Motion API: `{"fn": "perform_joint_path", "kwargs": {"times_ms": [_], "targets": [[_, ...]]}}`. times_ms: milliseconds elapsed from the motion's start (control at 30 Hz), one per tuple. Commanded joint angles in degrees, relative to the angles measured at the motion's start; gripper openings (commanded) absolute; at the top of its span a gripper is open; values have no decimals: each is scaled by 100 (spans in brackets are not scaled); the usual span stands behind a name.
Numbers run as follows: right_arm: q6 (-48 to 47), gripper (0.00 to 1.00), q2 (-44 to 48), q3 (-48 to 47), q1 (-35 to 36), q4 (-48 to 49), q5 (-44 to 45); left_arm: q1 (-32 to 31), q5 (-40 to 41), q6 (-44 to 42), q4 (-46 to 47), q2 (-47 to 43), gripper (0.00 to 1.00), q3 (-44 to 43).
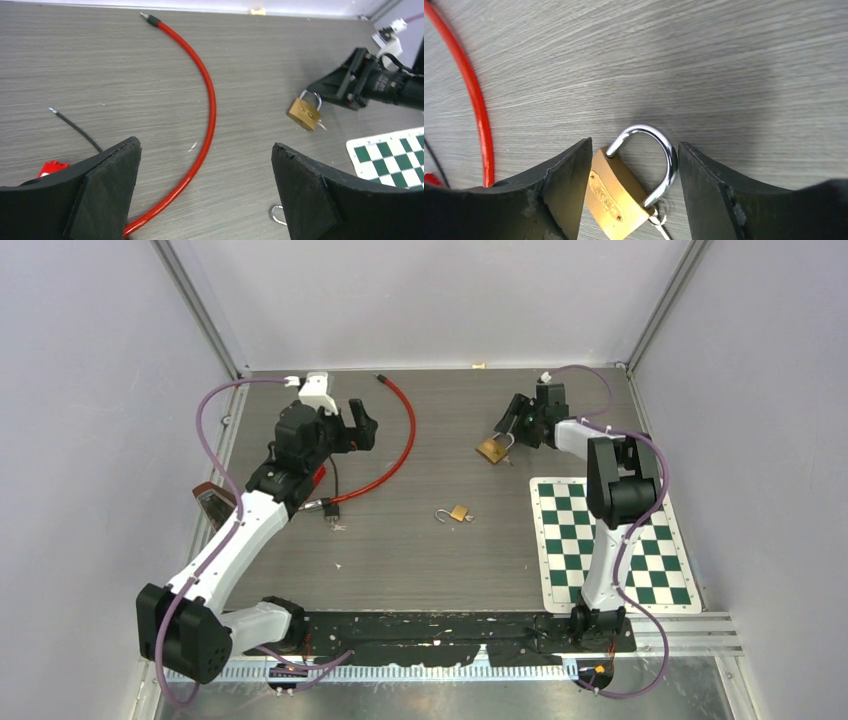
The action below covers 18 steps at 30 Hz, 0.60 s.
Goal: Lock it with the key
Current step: Place the lock at the center of the board.
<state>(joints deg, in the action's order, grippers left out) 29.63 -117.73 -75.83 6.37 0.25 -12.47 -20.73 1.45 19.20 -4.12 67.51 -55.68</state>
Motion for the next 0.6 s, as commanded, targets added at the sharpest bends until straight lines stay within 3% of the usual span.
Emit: {"fn": "perform_joint_path", "kwargs": {"times_ms": [0,100,200,333,567], "targets": [[-328,71,581,-293,-4,-449,739,142,683,-117,194,-236,100,-29],[-290,71,887,-231,-4,-614,1051,286,954,89,254,-312,100,28],[-267,72,1215,42,20,-565,1050,508,587,325,207,-340,100,30],[-479,71,1689,403,223,-546,691,579,96,218,27,-313,100,-20],[-736,66,2161,1238,856,-503,-222,579,-5,392,254,-383,99,210]]}}
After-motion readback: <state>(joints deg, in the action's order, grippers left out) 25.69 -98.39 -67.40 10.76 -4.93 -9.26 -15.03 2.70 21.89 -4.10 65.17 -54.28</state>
